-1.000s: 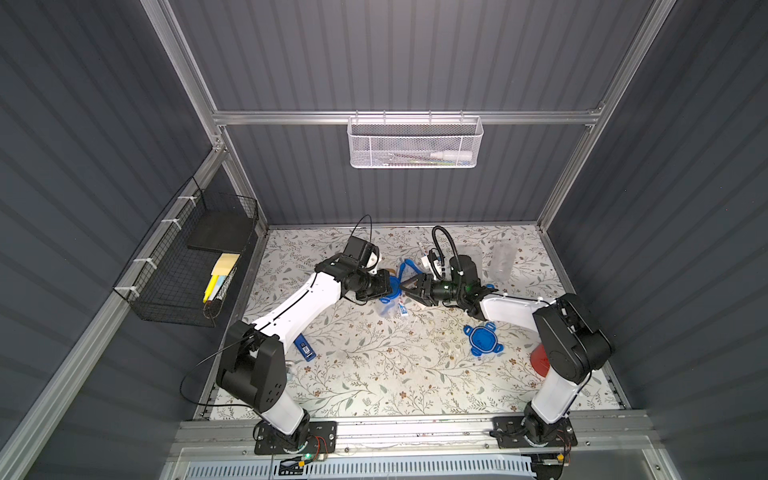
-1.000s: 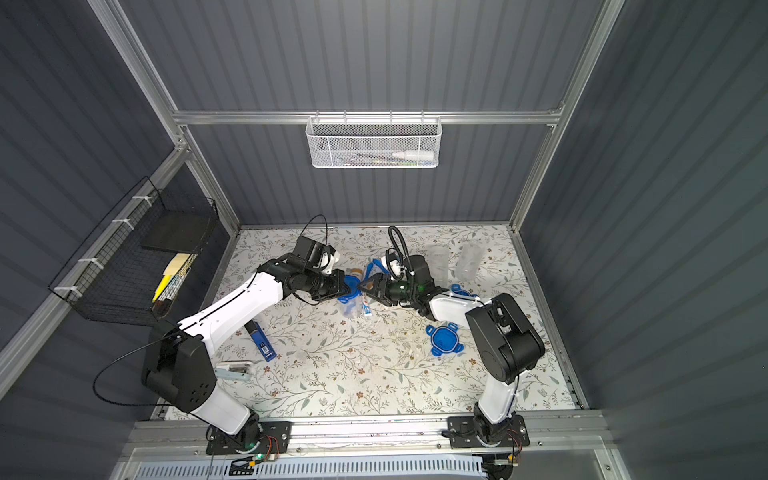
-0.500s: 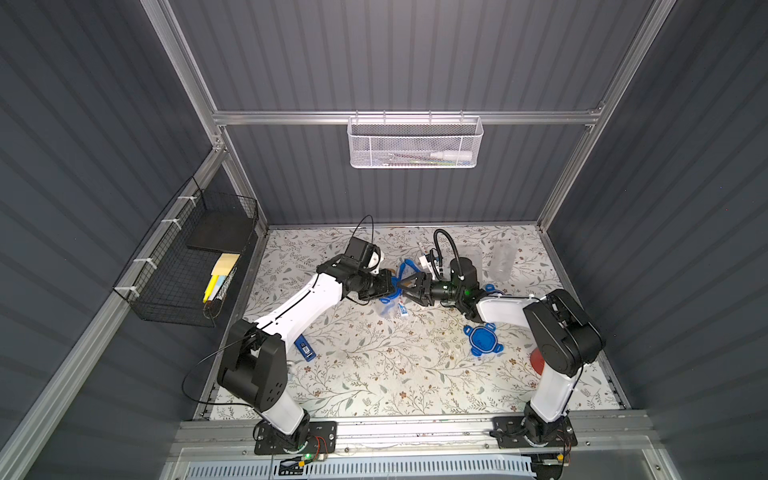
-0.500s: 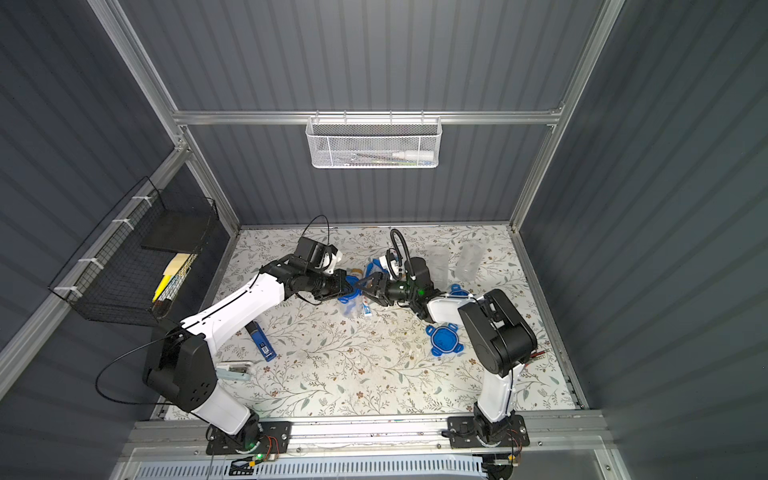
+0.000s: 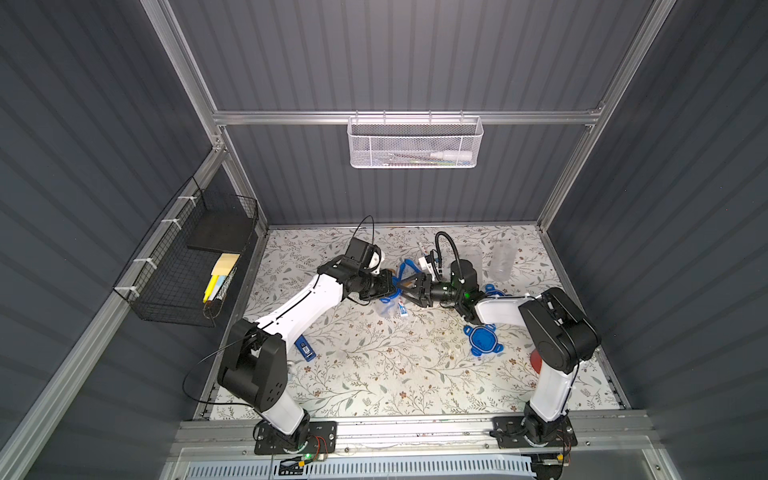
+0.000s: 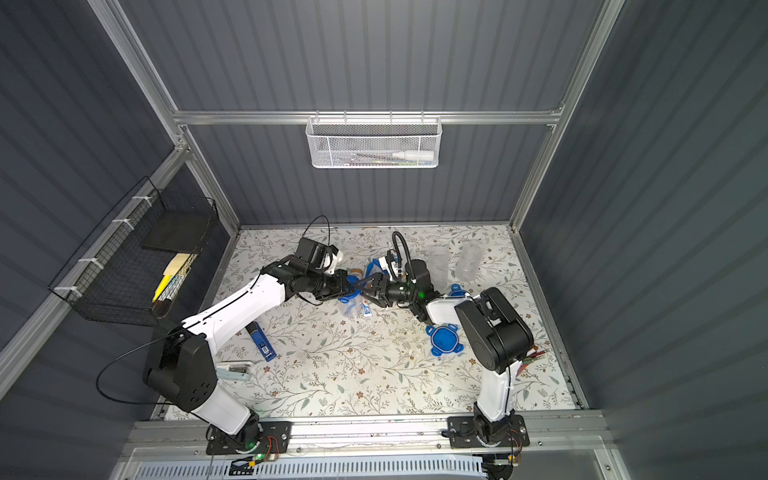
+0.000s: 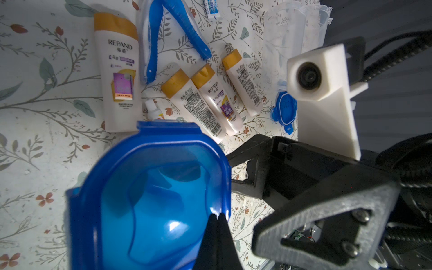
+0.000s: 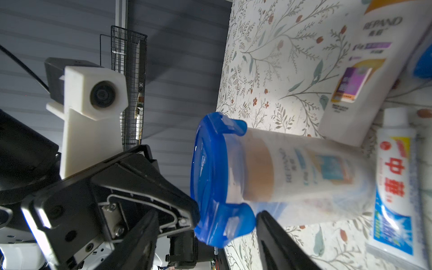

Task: Take out toiletry kits
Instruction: Unfasten the latch on the container.

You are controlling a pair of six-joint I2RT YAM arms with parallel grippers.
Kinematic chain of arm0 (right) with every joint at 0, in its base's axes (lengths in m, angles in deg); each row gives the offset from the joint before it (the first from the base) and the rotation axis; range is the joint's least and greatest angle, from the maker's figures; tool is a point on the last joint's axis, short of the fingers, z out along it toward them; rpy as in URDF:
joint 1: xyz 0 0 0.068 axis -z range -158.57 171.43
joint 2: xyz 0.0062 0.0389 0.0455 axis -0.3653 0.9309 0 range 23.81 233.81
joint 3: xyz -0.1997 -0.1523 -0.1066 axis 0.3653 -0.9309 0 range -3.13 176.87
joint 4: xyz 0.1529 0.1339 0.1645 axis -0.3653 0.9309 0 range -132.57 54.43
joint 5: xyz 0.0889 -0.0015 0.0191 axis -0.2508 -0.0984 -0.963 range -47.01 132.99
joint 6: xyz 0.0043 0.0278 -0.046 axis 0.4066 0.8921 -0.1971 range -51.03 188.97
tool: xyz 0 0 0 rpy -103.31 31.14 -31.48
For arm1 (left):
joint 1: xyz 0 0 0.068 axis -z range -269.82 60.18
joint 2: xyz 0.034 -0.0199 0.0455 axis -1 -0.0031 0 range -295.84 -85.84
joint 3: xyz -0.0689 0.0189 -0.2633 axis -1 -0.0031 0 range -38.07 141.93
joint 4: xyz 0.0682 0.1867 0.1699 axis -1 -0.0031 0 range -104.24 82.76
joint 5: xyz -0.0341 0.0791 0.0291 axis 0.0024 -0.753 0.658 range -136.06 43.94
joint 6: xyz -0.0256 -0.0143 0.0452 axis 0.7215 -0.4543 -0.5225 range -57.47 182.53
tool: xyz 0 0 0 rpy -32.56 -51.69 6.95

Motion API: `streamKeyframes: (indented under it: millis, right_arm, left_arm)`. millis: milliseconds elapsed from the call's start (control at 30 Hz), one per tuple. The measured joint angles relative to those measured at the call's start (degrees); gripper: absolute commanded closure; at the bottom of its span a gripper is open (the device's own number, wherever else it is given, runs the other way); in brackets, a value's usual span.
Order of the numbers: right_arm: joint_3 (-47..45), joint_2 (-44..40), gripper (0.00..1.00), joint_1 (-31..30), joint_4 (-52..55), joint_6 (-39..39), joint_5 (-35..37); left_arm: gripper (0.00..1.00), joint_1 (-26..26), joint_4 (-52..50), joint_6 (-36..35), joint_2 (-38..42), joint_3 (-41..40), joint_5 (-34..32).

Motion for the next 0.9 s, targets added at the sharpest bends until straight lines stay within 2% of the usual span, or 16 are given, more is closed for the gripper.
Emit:
streamKeyframes:
  millis: [367, 900]
  right_arm:
    - [-0.9, 1.7, 0.31, 0.0, -6.6, 3.4, -0.3]
    - [-2.7, 0.6, 0.32, -0.1, -8.1, 5.0, -0.2]
  left_arm:
    - [1.0, 0.1, 0.0, 0.0, 0.0, 0.0, -0.8]
    - [1.0, -0.1, 1.1, 0.0, 0.0, -0.5, -1.3]
